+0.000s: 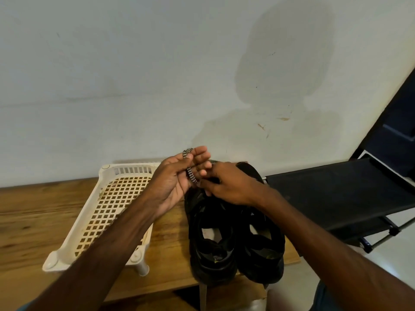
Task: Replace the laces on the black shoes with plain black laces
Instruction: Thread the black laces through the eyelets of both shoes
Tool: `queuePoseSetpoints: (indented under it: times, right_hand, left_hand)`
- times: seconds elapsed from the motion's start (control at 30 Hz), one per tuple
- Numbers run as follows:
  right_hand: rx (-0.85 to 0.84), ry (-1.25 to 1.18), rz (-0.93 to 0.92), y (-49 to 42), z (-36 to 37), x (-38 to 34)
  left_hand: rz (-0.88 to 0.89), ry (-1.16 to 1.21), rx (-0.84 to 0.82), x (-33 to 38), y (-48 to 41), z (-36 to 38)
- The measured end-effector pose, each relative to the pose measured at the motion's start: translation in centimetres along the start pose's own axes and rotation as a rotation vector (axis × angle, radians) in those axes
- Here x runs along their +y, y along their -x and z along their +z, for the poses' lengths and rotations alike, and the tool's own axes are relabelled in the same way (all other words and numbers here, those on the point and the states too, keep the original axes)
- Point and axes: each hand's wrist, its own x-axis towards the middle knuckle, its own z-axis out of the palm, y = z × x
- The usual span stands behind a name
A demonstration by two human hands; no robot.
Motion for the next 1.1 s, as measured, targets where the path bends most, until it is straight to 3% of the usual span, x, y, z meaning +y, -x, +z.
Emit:
queuePoseSetpoints:
  times: [0.1,0.27,0.43,0.67,0.77,0.87,1.0,1.1]
  right_hand:
    - [-0.059,0.032,-0.064,0.0,0.1,-0.7]
    - [0.061,-0.01,-0.036,0.2,-0.5,-0.3]
    - [0.075,-0.061,0.013,0.1,-1.6,0.6]
    - [0.2,-0.002,-0.015,-0.6,-1.3,1.7]
    - [0.356,0.102,0.02,-1.9,-0.8,2.4]
    - [0.497,0.105,0.173,-3.5,-0.5,3.7]
    - [0.493,-0.131,0.258,-4.9,-0.1,5.4]
    - [0.364,-0.117,0.265,-5.5,0.4,5.8]
  left_hand:
    - [0.05,-0.038,0.065,0.2,-0.5,-1.0]
    - [0.105,-0.729,0.091,-0.7,-0.4,-1.3]
    - [0.126,-1.07,0.073,-1.5,0.0,-1.5]
    - [0.135,-1.131,0.083,-1.2,-0.2,-1.4]
    - [0.256,-1.191,0.217,-1.2,-0.7,-1.6]
    - [0.302,-1.037,0.393,-1.2,-1.5,-2.2]
    - [0.11,-0.749,0.45,-1.1,-3.0,-3.5]
    - [-0.068,-0.807,0.403,-1.8,-3.9,-4.0]
